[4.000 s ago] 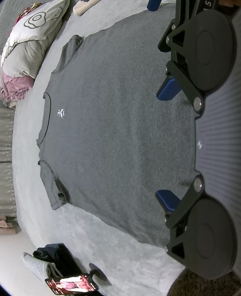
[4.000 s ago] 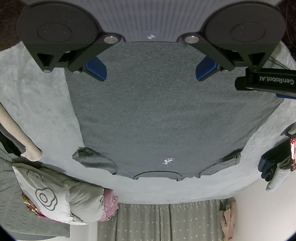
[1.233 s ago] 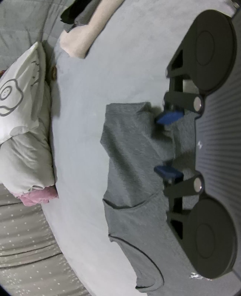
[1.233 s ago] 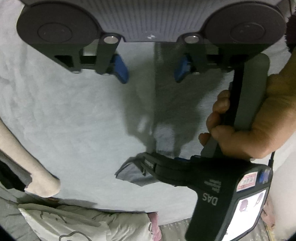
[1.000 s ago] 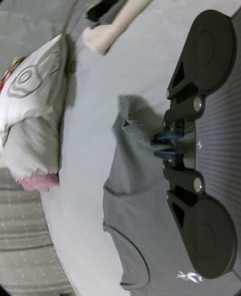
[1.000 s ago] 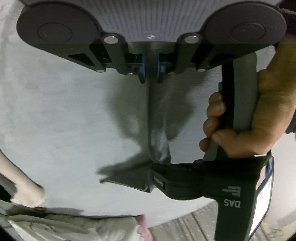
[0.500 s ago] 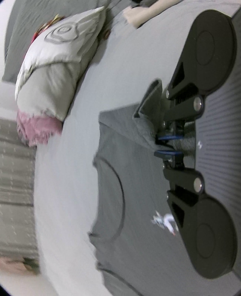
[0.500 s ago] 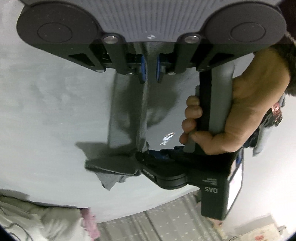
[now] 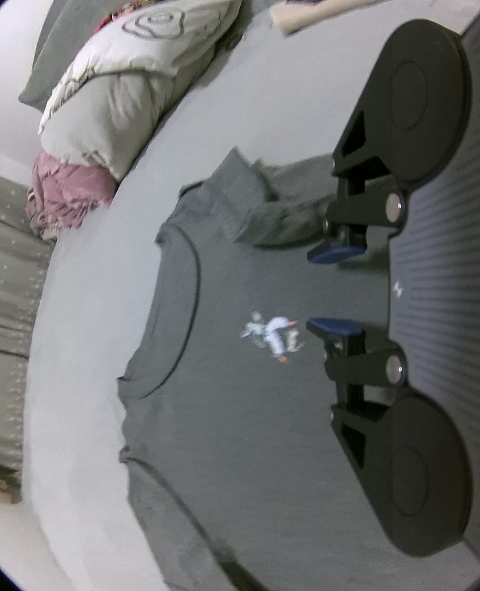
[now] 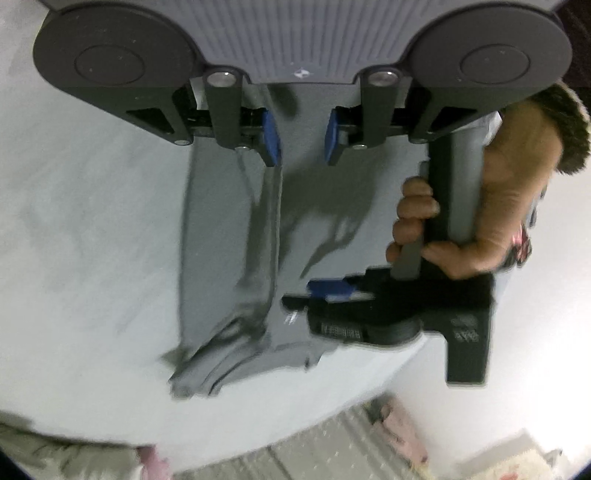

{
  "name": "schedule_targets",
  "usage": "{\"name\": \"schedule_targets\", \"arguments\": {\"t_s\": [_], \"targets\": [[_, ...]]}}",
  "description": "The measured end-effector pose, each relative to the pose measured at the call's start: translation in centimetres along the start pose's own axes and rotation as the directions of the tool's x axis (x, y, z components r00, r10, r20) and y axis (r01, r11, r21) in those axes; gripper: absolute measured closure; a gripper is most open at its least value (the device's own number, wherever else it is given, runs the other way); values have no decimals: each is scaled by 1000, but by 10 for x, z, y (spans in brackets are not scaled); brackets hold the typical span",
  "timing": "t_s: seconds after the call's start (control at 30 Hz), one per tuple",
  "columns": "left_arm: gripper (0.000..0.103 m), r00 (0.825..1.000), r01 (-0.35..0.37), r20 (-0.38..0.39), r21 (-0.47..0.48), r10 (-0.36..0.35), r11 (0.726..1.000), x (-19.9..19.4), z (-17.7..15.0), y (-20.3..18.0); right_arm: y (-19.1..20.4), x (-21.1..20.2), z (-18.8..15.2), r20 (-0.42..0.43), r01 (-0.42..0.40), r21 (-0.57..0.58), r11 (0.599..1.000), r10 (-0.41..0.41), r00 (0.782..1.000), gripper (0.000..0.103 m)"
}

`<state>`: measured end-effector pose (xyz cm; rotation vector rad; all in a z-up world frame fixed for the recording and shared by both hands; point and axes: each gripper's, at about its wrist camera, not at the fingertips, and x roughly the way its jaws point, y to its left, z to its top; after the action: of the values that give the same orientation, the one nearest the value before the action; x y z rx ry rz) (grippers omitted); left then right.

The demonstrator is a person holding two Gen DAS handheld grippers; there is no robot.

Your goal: Fold clothes

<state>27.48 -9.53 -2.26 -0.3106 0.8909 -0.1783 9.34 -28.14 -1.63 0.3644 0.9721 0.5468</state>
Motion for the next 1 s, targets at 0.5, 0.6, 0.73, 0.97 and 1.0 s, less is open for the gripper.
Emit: {"name": "schedule_targets", "arguments": {"t_s": [0.5, 0.6, 0.73, 0.97, 1.0], "targets": [[46, 974, 176, -145, 6, -173, 984, -60, -70, 16, 0, -54, -27, 83, 220, -81, 972, -213, 974, 49], [46, 967, 205, -158, 25, -199, 978, -67, -80, 4, -15, -71, -45, 73, 269, -54, 962, -264, 962, 49], [45, 956, 239, -182, 40, -228, 970, -70, -95, -12, -34, -72, -64, 29, 294, -36, 955, -293, 956, 49], [44, 940, 270, -228, 43, -254, 962, -73, -117, -20, -32, -61, -88, -45, 229, -94, 969, -233, 971, 92], [44, 936, 277, -235, 38, -261, 960, -73, -118, -19, -31, -63, -88, -49, 189, -85, 978, -194, 980, 93]]}}
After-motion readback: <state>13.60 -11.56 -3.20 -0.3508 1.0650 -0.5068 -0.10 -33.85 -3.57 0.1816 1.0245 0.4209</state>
